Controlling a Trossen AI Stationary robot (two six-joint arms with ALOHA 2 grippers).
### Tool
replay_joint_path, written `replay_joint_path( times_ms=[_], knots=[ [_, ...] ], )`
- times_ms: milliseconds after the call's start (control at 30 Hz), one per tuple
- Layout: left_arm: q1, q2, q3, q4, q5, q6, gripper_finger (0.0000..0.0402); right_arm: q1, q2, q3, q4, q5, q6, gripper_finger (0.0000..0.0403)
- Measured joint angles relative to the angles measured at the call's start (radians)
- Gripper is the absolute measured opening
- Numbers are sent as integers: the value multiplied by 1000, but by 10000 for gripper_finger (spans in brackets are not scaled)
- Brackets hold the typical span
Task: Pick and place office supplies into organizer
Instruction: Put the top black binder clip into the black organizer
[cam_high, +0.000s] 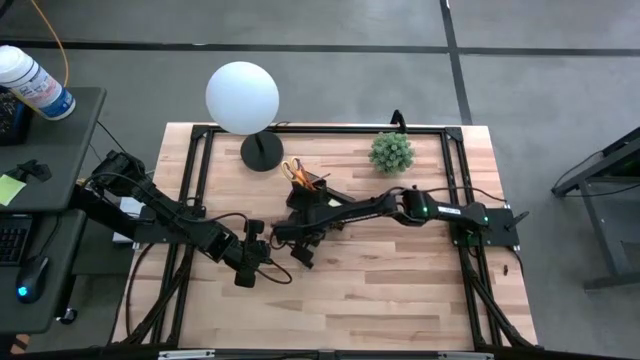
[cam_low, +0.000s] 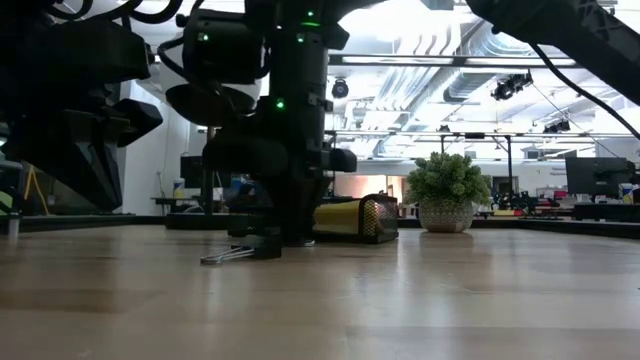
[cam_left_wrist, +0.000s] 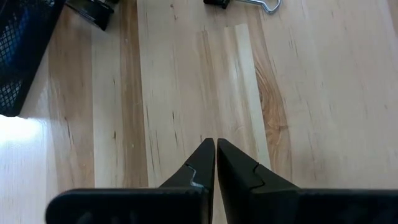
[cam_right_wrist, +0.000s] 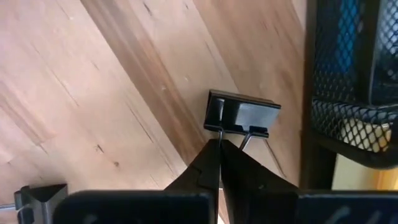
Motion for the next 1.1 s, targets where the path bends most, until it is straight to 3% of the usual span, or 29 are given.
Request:
replay_joint_path(
  times_ms=[300, 533, 1100],
  knots=[
    [0, 0, 0, 0, 0, 0, 7, 11, 1, 122, -28, 47, -47, 2],
    [0, 0, 0, 0, 0, 0, 7, -15, -32, 120, 15, 117, -124, 1],
    [0, 0, 0, -43, 18, -15, 7, -99, -32, 120, 68, 149, -333, 0]
  ],
)
